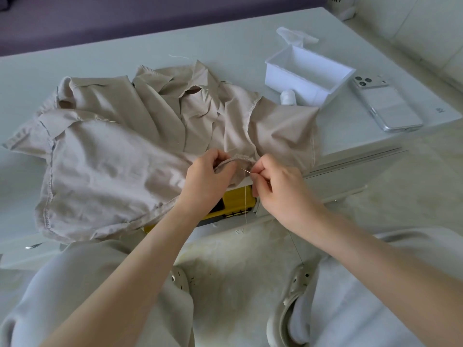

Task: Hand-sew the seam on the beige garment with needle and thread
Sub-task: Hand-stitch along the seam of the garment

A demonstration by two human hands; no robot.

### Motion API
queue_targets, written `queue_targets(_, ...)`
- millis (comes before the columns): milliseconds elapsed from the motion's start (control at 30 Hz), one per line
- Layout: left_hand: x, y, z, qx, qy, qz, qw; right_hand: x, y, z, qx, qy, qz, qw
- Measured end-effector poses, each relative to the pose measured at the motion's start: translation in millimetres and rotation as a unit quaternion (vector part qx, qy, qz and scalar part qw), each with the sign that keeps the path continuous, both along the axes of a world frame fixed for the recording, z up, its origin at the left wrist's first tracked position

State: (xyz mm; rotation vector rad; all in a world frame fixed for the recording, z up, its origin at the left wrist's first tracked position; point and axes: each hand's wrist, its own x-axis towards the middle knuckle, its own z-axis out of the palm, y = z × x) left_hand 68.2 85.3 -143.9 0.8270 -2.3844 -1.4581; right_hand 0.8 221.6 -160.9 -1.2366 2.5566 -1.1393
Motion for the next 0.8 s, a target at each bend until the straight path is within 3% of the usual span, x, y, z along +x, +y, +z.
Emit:
queue_targets(567, 6, 7, 7, -0.028, 0.014, -0.018, 0.999, 1, -3, 0, -0.018, -0.008, -0.009, 1.000)
queue_targets(800, 10, 13, 9, -0.029, 0.025, -0.044, 0.998, 5, -9, 4, -0.034, -0.071, -0.024, 0.997)
